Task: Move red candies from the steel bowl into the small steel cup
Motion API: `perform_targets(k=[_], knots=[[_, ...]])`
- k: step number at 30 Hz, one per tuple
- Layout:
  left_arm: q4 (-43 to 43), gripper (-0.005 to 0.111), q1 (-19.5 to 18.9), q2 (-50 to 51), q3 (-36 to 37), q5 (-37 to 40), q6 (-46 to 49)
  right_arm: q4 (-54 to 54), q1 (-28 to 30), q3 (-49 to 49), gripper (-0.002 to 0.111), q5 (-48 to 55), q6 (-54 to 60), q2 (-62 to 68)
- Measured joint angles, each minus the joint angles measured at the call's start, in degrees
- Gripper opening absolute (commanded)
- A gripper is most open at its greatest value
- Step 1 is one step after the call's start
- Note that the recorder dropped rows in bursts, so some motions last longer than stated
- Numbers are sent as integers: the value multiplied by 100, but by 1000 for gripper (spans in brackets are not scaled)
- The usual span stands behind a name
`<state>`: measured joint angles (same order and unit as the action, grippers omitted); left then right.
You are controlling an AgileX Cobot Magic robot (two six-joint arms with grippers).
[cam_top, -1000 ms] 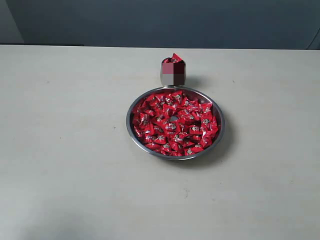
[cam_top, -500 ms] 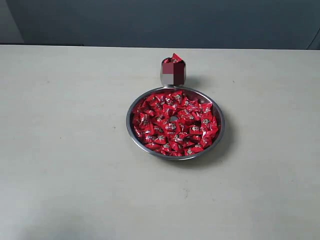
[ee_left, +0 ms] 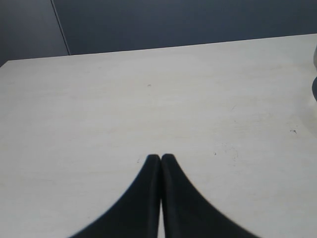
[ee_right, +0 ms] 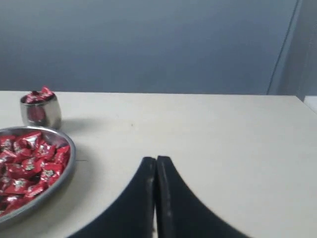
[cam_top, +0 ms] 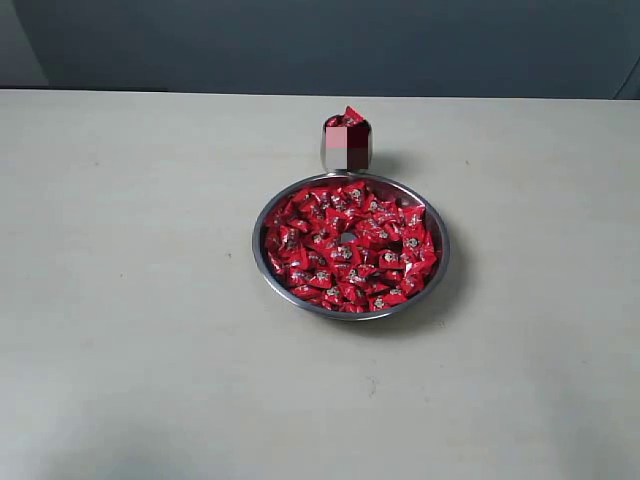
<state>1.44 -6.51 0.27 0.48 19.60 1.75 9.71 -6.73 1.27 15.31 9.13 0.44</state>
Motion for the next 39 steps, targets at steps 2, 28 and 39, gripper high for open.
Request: perform_targets(k=[2,28,39], knots=[[0,0,0,0,0,0,0,-61,114,-87,-1,0,0,-3],[0,0,0,0,0,0,0,-51,493,-100,-1,283,0,-13],[0,0,0,0,0,0,0,-39,493,-100,-1,283,0,-13]])
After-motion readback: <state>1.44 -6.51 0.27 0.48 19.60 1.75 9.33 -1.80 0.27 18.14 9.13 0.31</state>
